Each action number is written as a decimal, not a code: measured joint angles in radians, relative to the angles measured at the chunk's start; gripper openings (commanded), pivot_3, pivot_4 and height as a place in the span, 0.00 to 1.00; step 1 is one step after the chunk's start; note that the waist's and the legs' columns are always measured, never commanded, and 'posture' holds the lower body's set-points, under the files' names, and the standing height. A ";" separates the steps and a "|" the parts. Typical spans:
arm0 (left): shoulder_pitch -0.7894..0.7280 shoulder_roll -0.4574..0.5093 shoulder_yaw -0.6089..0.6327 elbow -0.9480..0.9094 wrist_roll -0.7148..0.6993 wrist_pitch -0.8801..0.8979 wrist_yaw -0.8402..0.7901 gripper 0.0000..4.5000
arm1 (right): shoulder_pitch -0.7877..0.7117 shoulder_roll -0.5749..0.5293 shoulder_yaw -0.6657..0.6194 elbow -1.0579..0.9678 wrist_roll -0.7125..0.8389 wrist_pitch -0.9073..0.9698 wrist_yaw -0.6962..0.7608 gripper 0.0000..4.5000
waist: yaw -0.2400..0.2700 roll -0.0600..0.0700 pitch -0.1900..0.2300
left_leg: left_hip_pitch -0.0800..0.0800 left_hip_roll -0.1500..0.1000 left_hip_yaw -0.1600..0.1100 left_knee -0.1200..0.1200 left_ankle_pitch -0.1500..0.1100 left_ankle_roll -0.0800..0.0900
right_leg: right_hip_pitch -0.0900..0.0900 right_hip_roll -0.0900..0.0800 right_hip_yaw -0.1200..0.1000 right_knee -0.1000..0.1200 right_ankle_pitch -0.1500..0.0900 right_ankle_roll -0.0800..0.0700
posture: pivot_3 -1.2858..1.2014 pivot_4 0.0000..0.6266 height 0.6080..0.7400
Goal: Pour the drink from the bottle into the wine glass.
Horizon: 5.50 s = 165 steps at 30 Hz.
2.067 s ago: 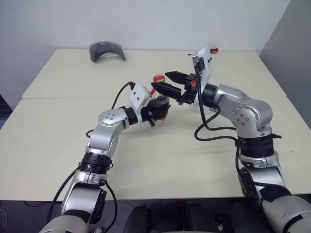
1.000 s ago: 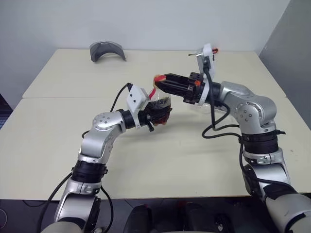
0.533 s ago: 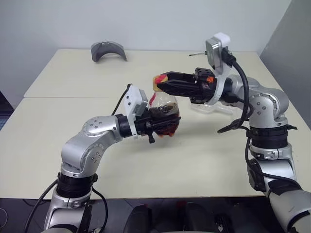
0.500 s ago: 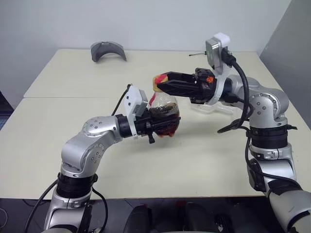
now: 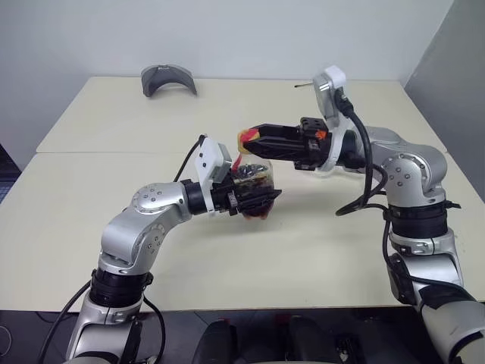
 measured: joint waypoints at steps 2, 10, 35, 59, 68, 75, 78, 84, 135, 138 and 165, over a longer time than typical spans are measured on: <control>-0.007 -0.002 0.000 0.006 0.005 -0.001 0.012 0.99 | 0.003 0.000 0.000 -0.004 0.000 0.002 -0.007 0.32 | 0.000 0.000 0.000 | 0.000 0.000 0.000 0.000 0.000 0.000 | 0.000 0.000 0.000 0.000 0.000 0.000 | 0.52 0.24 1.00; -0.013 -0.021 -0.002 0.022 -0.010 0.001 0.012 0.57 | 0.003 -0.002 -0.007 -0.007 -0.003 -0.007 -0.058 0.32 | 0.000 0.000 0.000 | 0.000 0.000 0.000 0.000 0.000 0.000 | 0.000 0.000 0.000 0.000 0.000 0.000 | 0.52 0.24 1.00; -0.024 0.002 0.000 0.053 -0.008 0.002 0.005 0.23 | 0.006 -0.006 0.002 -0.017 -0.011 -0.018 -0.062 0.32 | 0.000 0.000 0.000 | 0.000 0.000 0.000 0.000 0.000 0.000 | 0.000 0.000 0.000 0.000 0.000 0.000 | 0.52 0.24 1.00; -0.018 -0.011 0.000 0.117 0.068 -0.037 0.094 0.23 | 0.063 0.006 -0.012 -0.153 -0.012 0.016 -0.243 0.87 | 0.000 0.000 0.000 | 0.000 0.000 0.000 0.000 0.000 0.000 | 0.000 0.000 0.000 0.000 0.000 0.000 | 0.52 0.24 1.00; -0.019 -0.018 0.002 0.144 0.094 -0.065 0.107 0.23 | 0.073 0.053 0.010 -0.143 -0.113 -0.060 -0.349 0.87 | 0.000 0.000 0.000 | 0.000 0.000 0.000 0.000 0.000 -0.001 | 0.000 0.000 0.000 0.000 0.000 0.000 | 0.52 0.24 1.00; -0.035 -0.035 0.002 0.154 0.101 -0.070 0.107 0.23 | 0.068 0.092 0.044 -0.133 -0.147 -0.079 -0.366 0.87 | 0.000 0.000 0.000 | 0.000 0.000 0.000 0.000 0.000 -0.001 | 0.000 0.000 0.000 0.000 0.000 0.000 | 0.52 0.24 1.00; -0.044 -0.036 0.002 0.154 0.102 -0.076 0.106 0.23 | 0.052 0.106 0.044 -0.127 -0.148 -0.079 -0.366 0.87 | 0.000 0.000 0.000 | 0.000 0.000 0.000 0.000 0.000 -0.001 | 0.000 0.000 0.000 0.000 0.000 0.000 | 0.52 0.24 1.00; -0.044 -0.041 0.002 0.154 0.104 -0.077 0.106 0.23 | 0.036 0.133 0.043 -0.112 -0.150 -0.079 -0.370 0.87 | -0.001 0.000 0.000 | 0.000 0.000 0.000 0.000 0.000 -0.001 | 0.000 0.000 0.000 0.000 0.000 0.000 | 0.52 0.24 1.00; 0.087 0.063 0.036 -0.114 -0.089 0.038 -0.008 0.23 | -0.040 0.040 0.068 0.035 -0.056 -0.111 0.180 0.28 | -0.002 0.001 0.001 | 0.000 0.000 -0.001 0.000 0.000 0.000 | 0.000 0.000 0.000 0.000 0.000 0.000 | 0.52 0.24 1.00; 0.087 0.063 0.038 -0.113 -0.089 0.038 -0.006 0.23 | -0.047 0.049 0.060 0.052 -0.057 -0.111 0.178 0.28 | -0.002 0.001 0.001 | 0.000 0.000 -0.001 0.000 0.000 0.000 | 0.000 0.000 0.000 0.000 0.000 0.000 | 0.52 0.24 1.00; 0.012 0.008 0.049 0.065 -0.033 0.025 0.132 0.23 | 0.025 0.041 0.041 -0.068 -0.170 -0.189 -0.150 1.00 | 0.001 0.001 0.001 | 0.000 0.000 -0.001 0.000 0.000 -0.001 | 0.000 0.000 0.000 0.000 0.000 0.000 | 0.52 0.24 1.00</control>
